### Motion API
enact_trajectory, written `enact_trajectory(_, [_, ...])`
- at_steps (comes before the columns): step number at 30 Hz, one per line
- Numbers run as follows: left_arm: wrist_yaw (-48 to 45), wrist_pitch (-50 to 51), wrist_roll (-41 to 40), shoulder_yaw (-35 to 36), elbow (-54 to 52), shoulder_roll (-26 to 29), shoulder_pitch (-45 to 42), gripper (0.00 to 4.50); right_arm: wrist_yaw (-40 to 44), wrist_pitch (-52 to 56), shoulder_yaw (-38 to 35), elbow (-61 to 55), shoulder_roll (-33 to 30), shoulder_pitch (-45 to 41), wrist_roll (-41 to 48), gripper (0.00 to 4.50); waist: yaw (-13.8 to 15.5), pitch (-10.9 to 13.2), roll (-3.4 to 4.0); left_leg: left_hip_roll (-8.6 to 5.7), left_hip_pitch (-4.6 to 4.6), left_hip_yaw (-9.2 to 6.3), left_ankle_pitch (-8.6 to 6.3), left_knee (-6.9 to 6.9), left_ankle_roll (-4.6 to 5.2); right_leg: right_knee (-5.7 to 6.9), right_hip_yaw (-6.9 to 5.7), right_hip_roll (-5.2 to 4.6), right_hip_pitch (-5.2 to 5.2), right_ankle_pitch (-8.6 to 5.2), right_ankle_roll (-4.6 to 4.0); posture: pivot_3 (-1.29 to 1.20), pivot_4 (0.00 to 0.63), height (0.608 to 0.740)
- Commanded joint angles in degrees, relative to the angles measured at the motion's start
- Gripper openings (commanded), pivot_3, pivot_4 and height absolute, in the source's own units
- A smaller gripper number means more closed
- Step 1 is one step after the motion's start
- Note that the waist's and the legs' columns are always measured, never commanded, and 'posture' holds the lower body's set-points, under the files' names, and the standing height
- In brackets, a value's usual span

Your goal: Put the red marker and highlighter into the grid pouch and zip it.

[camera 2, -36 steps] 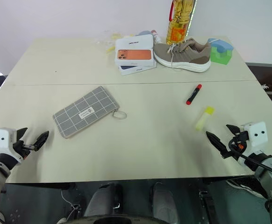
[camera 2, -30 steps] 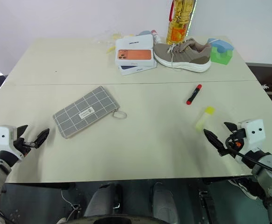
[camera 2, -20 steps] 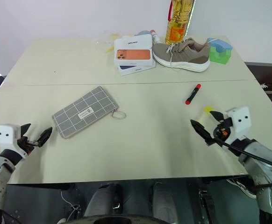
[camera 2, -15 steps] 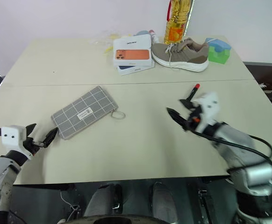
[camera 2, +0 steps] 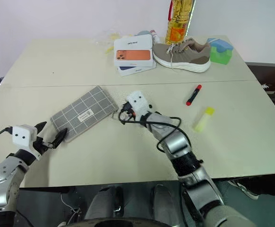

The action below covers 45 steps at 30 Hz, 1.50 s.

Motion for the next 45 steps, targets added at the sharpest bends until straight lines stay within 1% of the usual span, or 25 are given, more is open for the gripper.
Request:
enact_trajectory(1, [-1.3,-1.0,-0.3,-0.5,-3.0,0.5,1.1,4.5,-0.6,-4.7,-0.4,6.0,3.9,-4.4,-2.1,0.05,0.0,0.0,0.0,0.01,0.0,0.0,0.0,-0.01,0.0,0.01,0.0,-0.01,-0.01,0.0,0.0,0.0,0.15,0.74])
enact_trajectory(4, [-1.4,-1.0,-0.3,0.3,-4.0,0.7,2.2,4.5,-0.3,-5.9,-1.4,13.6,7.8,-8.1,-2.3,0.05,0.0,0.0,0.0,0.06,-0.01,0.0,0.0,-0.02,0.0,0.0,0.0,-0.06,0.0,0.0,0.0,0.0,0.15,0.74])
enact_trajectory(6, [-1.4,-1.6,0.1,1.6,-4.6,1.4,3.4,4.5,-1.6,-4.4,-1.6,20.7,10.4,-10.9,-3.4,0.05,-0.1,0.0,0.0,0.06,0.0,-0.01,0.0,0.0,0.0,0.01,0.01,-0.08,0.0,0.0,0.0,0.0,0.15,0.74])
enact_trajectory(8, [-1.4,-2.4,0.7,2.7,-4.8,2.4,4.2,4.5,-2.3,-3.4,-2.0,24.7,11.4,-12.1,-4.2,0.05,-0.1,0.0,0.0,0.08,0.01,-0.03,0.0,0.0,-0.01,0.03,0.01,-0.08,-0.01,0.0,-0.01,0.0,0.15,0.74])
enact_trajectory(11, [-1.8,-4.3,1.8,3.8,-4.1,4.6,4.9,4.5,-2.2,-2.8,-2.5,26.4,11.6,-12.6,-5.0,0.05,0.0,0.0,0.01,0.09,0.0,-0.09,0.0,-0.03,-0.01,0.02,0.01,-0.13,-0.03,-0.01,-0.02,0.0,0.15,0.74])
enact_trajectory(15, [-5.3,-10.4,5.7,6.0,0.0,11.3,6.6,4.5,-0.9,-2.6,-3.5,26.7,12.3,-12.3,-4.5,0.05,-0.2,0.0,0.02,0.12,0.01,-0.11,-0.01,-0.03,-0.02,0.03,0.01,-0.21,-0.03,-0.01,-0.05,0.0,0.15,0.74])
enact_trajectory(18, [-8.5,-17.8,9.9,3.9,4.6,16.2,6.8,4.5,-0.5,-2.6,-3.4,26.5,12.7,-11.9,-5.0,0.05,-0.3,0.0,0.03,0.11,0.01,-0.1,-0.01,-0.06,-0.02,0.03,0.0,-0.25,-0.06,-0.01,-0.06,0.0,0.15,0.74])
enact_trajectory(21, [-9.3,-23.3,12.3,1.9,9.0,18.1,4.7,4.5,-0.3,-2.8,-3.3,26.3,13.0,-11.6,-5.5,0.05,-0.6,0.0,0.04,0.07,0.01,-0.07,-0.01,-0.09,-0.02,0.02,0.0,-0.34,-0.09,-0.01,-0.06,0.0,0.15,0.74])
enact_trajectory(25, [-7.7,-35.5,20.7,-3.6,16.5,20.4,0.3,4.5,-0.3,-2.8,-3.3,25.7,13.3,-11.1,-6.1,0.05,-1.0,0.0,0.03,0.05,0.0,-0.06,-0.01,-0.12,-0.02,0.02,0.0,-0.39,-0.08,-0.01,-0.05,0.0,0.15,0.74])
enact_trajectory(28, [-8.1,-41.7,23.5,-7.3,20.1,21.8,-2.9,4.5,-0.4,-2.6,-3.4,25.2,13.6,-11.0,-6.4,0.05,-1.2,0.0,0.06,0.03,0.01,-0.06,-0.01,-0.12,-0.02,0.03,-0.02,-0.43,-0.08,-0.01,-0.05,0.0,0.15,0.74])
enact_trajectory(33, [-7.1,-48.8,26.5,-11.9,25.8,22.5,-9.1,4.5,-0.4,-2.7,-3.7,25.2,13.8,-10.8,-7.0,0.05,-1.2,0.0,0.1,0.03,0.02,-0.02,-0.01,-0.13,-0.02,0.04,-0.07,-0.48,-0.08,0.0,-0.03,0.0,0.15,0.74])
enact_trajectory(37, [-6.2,-53.2,27.9,-14.6,29.4,22.8,-12.2,4.5,-0.3,-2.7,-3.8,25.0,13.8,-10.7,-7.4,0.05,-1.2,0.0,0.11,0.0,0.02,0.01,-0.01,-0.12,-0.02,0.05,-0.08,-0.5,-0.08,0.01,-0.02,0.0,0.15,0.74])
enact_trajectory(38, [-6.1,-54.6,27.8,-15.2,30.3,22.8,-12.9,3.95,-0.3,-2.7,-3.9,25.1,13.8,-10.7,-7.5,0.0,-1.2,0.0,0.11,0.0,0.02,0.02,-0.01,-0.13,-0.02,0.05,-0.08,-0.5,-0.08,0.01,-0.02,0.0,0.15,0.74])
enact_trajectory(39, [-6.0,-56.0,27.7,-15.7,31.1,22.8,-13.6,3.64,-0.4,-2.7,-3.9,25.1,13.8,-10.6,-7.5,0.0,-1.2,0.0,0.11,0.01,0.02,0.03,-0.01,-0.13,-0.02,0.05,-0.09,-0.5,-0.09,0.01,-0.02,0.0,0.15,0.74])
enact_trajectory(45, [-3.4,-62.5,28.5,-17.4,34.9,23.6,-15.7,0.52,-0.4,-2.6,-3.7,24.7,13.7,-10.2,-7.8,0.0,-1.2,0.0,0.1,0.02,0.02,0.05,-0.01,-0.13,-0.01,0.06,-0.14,-0.49,-0.09,0.01,-0.01,0.0,0.15,0.74])
